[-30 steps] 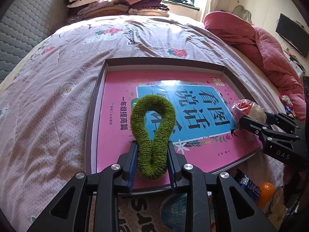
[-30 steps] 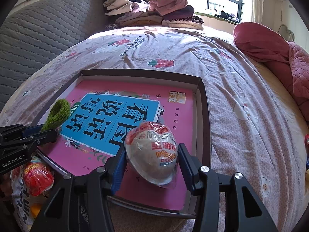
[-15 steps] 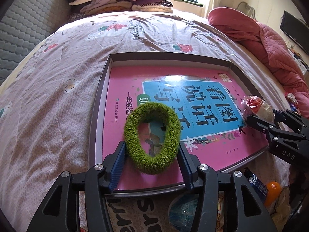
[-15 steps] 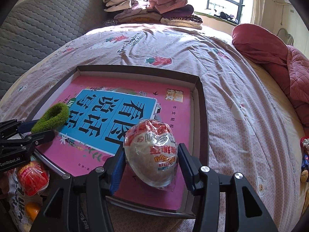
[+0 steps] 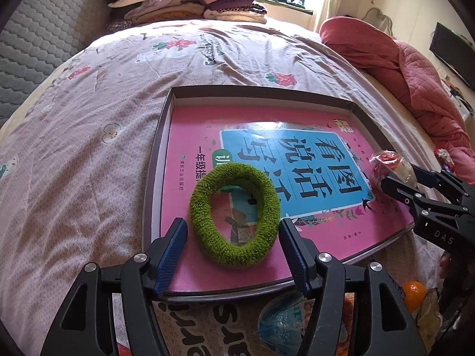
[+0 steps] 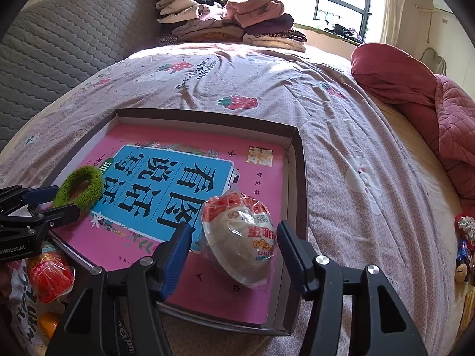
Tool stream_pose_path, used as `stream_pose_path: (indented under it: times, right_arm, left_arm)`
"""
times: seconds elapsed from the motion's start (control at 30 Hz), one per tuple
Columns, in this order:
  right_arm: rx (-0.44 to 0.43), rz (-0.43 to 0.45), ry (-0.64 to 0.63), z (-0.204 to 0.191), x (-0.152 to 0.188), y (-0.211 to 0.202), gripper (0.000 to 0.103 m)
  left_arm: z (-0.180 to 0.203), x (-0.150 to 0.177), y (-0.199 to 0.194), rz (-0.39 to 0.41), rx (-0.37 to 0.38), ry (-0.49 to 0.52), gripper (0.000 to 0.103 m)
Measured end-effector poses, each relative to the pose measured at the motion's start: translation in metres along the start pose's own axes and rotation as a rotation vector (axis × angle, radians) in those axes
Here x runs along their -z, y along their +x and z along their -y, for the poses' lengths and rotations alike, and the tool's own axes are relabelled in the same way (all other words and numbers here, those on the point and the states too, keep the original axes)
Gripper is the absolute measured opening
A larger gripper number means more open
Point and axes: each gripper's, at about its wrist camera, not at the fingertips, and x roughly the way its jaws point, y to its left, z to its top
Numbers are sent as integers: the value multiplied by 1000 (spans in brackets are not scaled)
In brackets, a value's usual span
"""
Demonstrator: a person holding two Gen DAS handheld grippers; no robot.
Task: Organize objects
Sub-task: 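Lower the green ring onto the book and open the left gripper while the right gripper releases the egg, then withdraw both grippers from the tray back toward the remaining objects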
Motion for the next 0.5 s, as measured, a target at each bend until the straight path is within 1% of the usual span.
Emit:
stream_pose_path:
  times: [0.3, 0.5]
  right_arm:
    - [5, 44, 0, -1, -4, -13, 59]
    - [-1, 77, 0, -2, -7, -26, 59]
  left_arm:
    - [1, -5, -21, 55, 6, -4, 67]
    - [2, -5, -34, 78, 15, -7, 68]
